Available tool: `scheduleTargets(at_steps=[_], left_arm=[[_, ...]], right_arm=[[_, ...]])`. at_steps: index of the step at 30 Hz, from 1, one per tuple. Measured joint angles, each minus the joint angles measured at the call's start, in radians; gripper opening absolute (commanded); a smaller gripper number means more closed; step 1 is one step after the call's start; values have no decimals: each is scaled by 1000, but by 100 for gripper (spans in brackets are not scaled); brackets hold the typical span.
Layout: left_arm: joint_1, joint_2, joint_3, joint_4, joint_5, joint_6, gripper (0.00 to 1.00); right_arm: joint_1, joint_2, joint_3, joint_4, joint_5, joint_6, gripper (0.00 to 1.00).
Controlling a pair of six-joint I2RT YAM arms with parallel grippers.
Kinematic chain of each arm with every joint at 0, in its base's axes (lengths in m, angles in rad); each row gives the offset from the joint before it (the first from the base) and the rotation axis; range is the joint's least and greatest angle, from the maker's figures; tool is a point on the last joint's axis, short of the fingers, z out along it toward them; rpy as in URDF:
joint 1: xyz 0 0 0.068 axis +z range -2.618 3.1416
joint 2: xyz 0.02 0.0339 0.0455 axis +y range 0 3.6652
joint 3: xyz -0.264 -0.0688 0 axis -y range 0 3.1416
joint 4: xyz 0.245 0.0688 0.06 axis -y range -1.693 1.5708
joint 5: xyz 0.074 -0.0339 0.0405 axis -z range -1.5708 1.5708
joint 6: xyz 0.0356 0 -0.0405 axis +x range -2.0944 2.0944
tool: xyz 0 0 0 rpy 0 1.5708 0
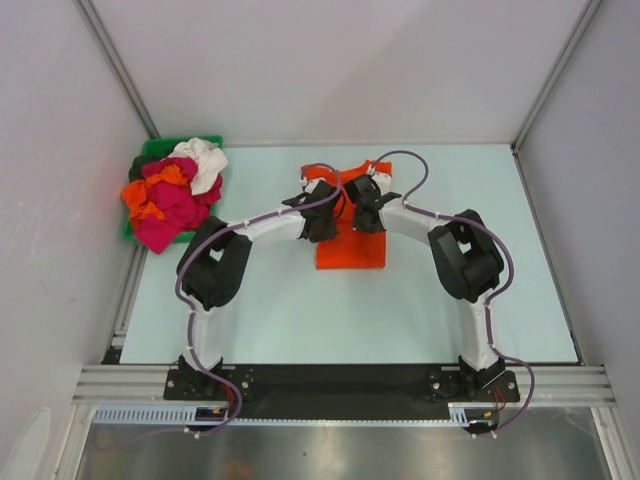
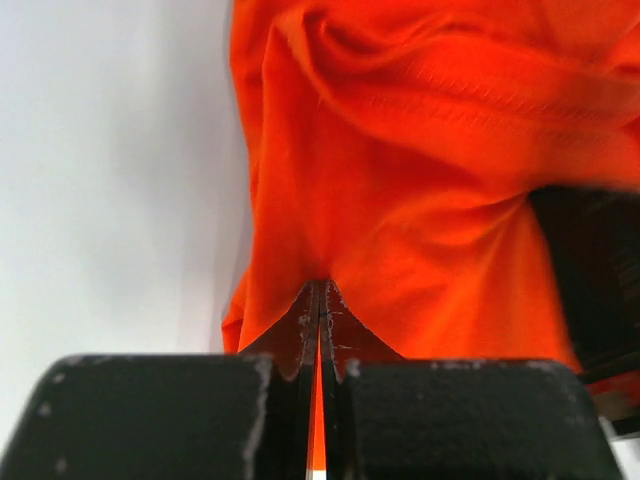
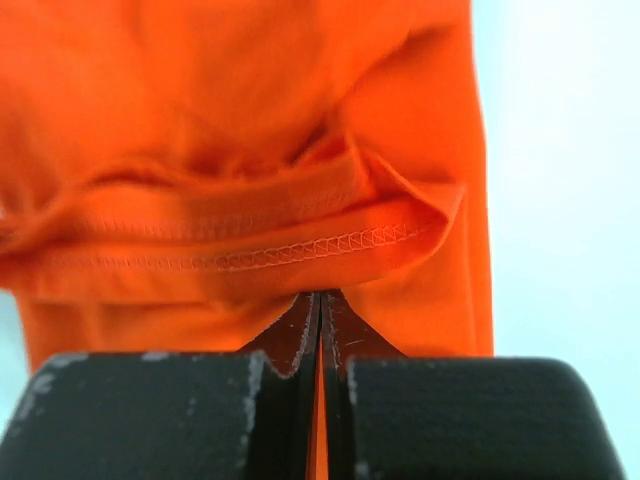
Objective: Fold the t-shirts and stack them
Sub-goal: Grab one side of the 2/3 rectangular tshirt with both arms
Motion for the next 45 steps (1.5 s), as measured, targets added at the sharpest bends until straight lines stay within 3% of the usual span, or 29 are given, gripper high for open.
scheduleTargets(at_steps=[18, 22, 23, 25, 28, 38, 45], left_arm=[[-6, 12, -41, 18, 28, -18, 1], [-8, 8, -50, 27, 20, -15, 18], [-10, 1, -63, 38, 16, -14, 21], [-15, -27, -95, 51, 2, -5, 32], [-23, -77, -121, 40, -14, 10, 43], [-42, -266, -227, 58, -60, 17, 48], [-76, -270, -317, 63, -60, 8, 48]], right_arm=[[-97, 146, 214, 2, -25, 0, 0], [-119, 168, 243, 3, -29, -14, 2], [-122, 163, 240, 10, -29, -19, 15], [-127, 138, 216, 24, -31, -27, 34], [-121, 90, 200, 16, -30, -43, 47], [-29, -282, -79, 32, -5, -51, 47], [4, -337, -314, 29, -2, -16, 46]])
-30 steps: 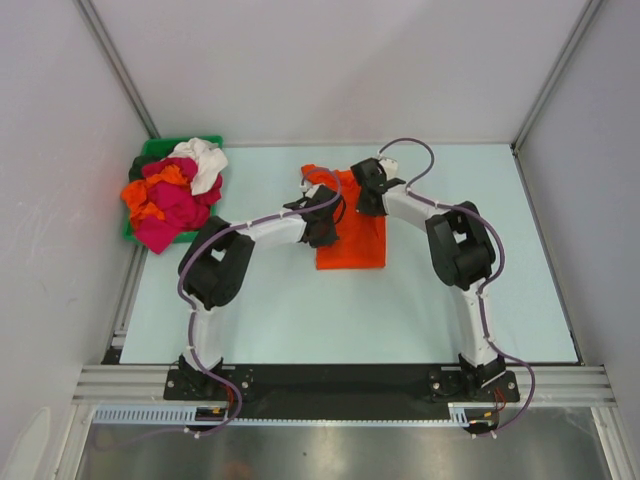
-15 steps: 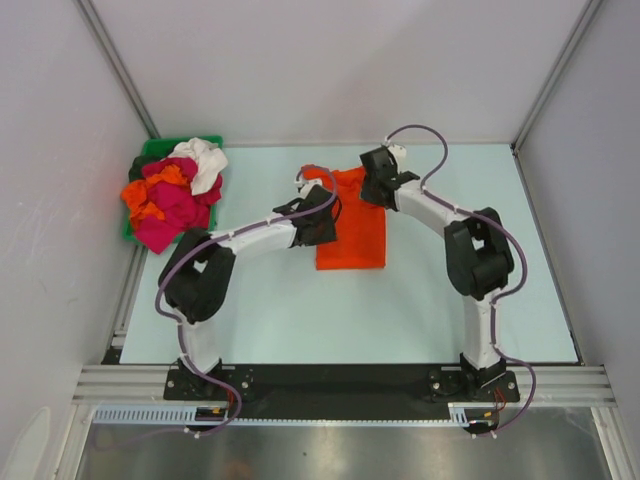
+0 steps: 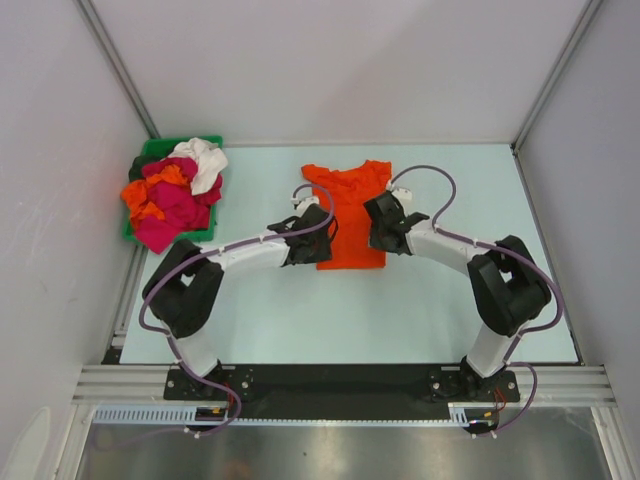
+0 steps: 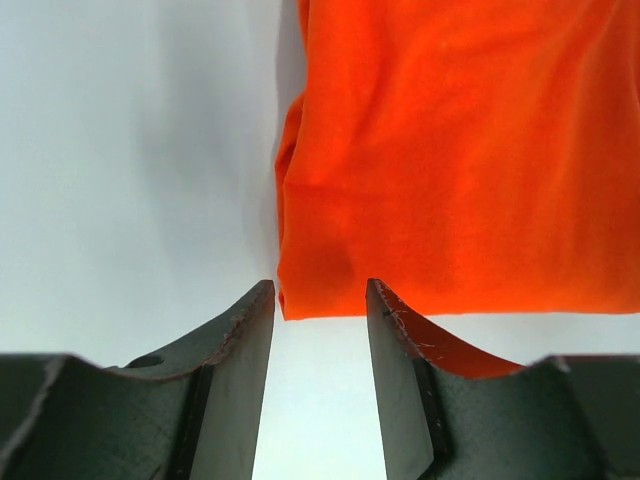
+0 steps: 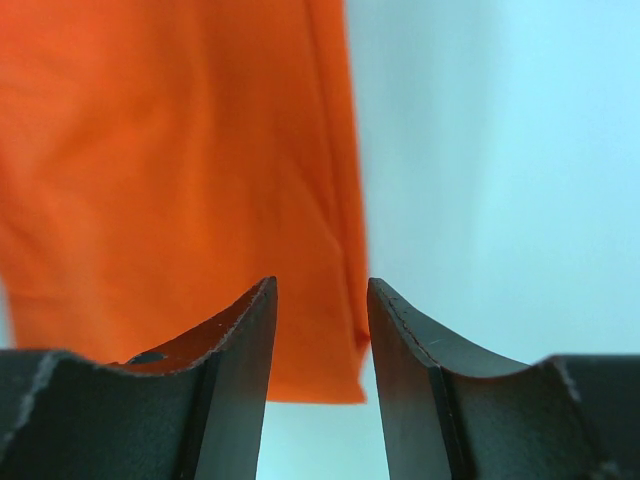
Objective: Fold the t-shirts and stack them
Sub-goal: Grab one side of the 2/3 rectangular tshirt with both arms
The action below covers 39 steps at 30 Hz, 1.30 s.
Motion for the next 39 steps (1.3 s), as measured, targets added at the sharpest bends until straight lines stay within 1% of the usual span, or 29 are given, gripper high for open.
scheduleTargets(at_steps=[3, 12, 18, 28, 34, 39], left_arm=[[-5, 0, -8, 2, 0, -1, 47], [-5, 7, -16, 14, 0, -10, 47], [-5, 8, -63, 19, 1, -21, 47], [-5, 28, -79, 33, 1, -30, 47], [-5, 30, -78, 39, 5, -35, 49], [-5, 57, -48, 46, 13, -38, 38]], right_arm=[[1, -2, -63, -10, 0, 10, 46], [10, -39, -126, 3, 0, 38, 45], [42, -45, -207, 18, 0, 74, 45], [51, -48, -225, 51, 6, 99, 44], [51, -45, -226, 65, 8, 100, 43], [53, -39, -227, 75, 14, 99, 34]])
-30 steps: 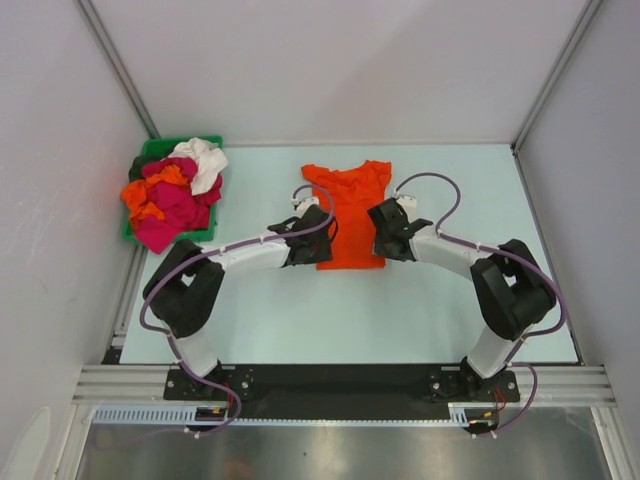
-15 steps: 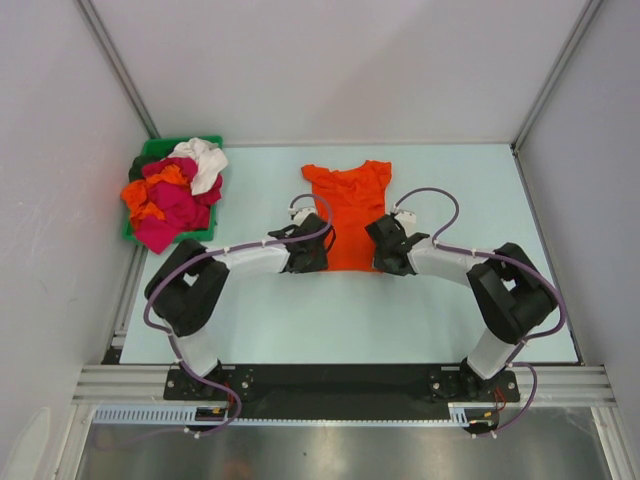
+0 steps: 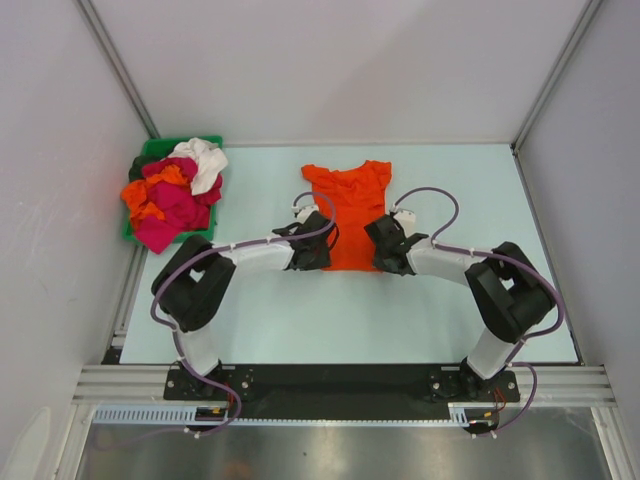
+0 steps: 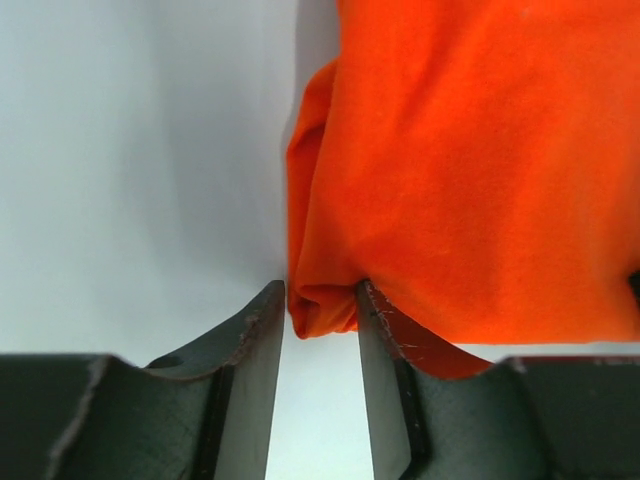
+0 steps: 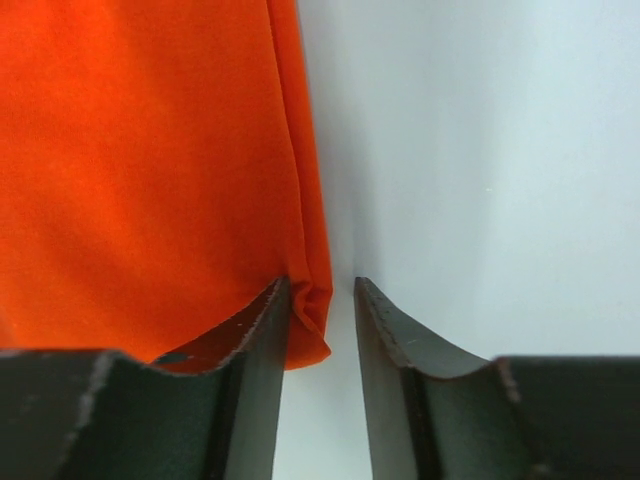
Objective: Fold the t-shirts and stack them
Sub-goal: Grab one side of the 2/3 rectangular tshirt with both arms
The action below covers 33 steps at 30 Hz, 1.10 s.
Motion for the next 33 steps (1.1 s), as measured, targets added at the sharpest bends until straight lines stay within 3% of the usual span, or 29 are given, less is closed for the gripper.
scheduleTargets(at_steps=[6, 10, 21, 33], left_arm=[[0, 27, 33, -13, 9, -14, 21], [0, 28, 34, -21, 9, -22, 0], [-27, -6, -5, -25, 1, -32, 0], [-233, -161, -186, -42, -42, -139, 0]], right_arm=[[0, 7, 3, 17, -1, 8, 18], [0, 8, 2, 29, -9, 19, 0], [20, -30, -52, 56, -2, 53, 0], [223, -217, -229, -14, 43, 200, 0]])
